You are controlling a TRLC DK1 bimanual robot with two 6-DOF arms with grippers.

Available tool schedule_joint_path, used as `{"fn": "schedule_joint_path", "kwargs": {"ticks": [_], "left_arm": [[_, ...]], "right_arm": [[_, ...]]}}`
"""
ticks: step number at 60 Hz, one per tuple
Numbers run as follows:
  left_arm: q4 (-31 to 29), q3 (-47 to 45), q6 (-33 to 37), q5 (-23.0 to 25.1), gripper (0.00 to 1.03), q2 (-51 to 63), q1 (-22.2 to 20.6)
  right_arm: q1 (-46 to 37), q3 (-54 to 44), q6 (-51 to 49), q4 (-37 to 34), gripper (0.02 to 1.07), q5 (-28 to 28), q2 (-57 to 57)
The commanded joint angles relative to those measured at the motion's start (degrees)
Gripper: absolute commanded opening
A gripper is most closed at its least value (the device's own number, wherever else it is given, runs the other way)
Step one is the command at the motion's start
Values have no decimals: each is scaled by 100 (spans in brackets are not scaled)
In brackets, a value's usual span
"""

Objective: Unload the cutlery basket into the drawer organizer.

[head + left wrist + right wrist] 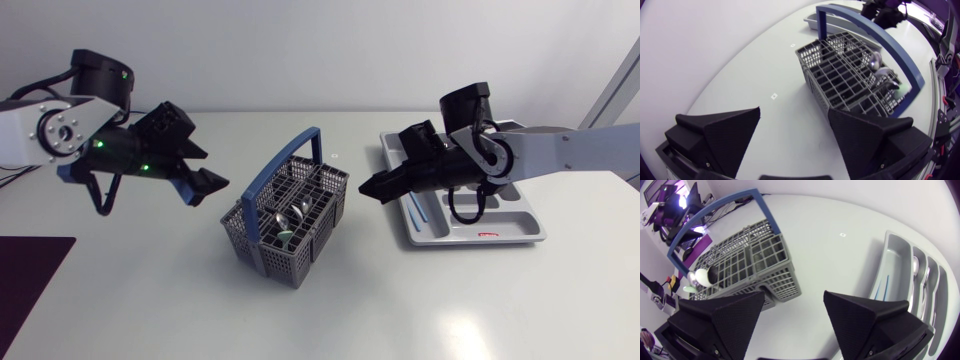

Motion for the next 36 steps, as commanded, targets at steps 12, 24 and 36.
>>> {"fn": "schedule_joint_path", "kwargs": {"ticks": [12, 24, 36], "left_arm": [[-490, -1226, 875, 20, 99, -1033, 118], [-490, -1648, 1059, 38, 99, -1077, -128], [-86, -1613, 963, 38, 99, -523, -225]], "right_arm": [[-182, 994, 85, 178, 87, -75, 1040], [-174, 1714, 208, 143, 87, -31, 1629], [-33, 2250, 234, -112, 87, -48, 2104]]}}
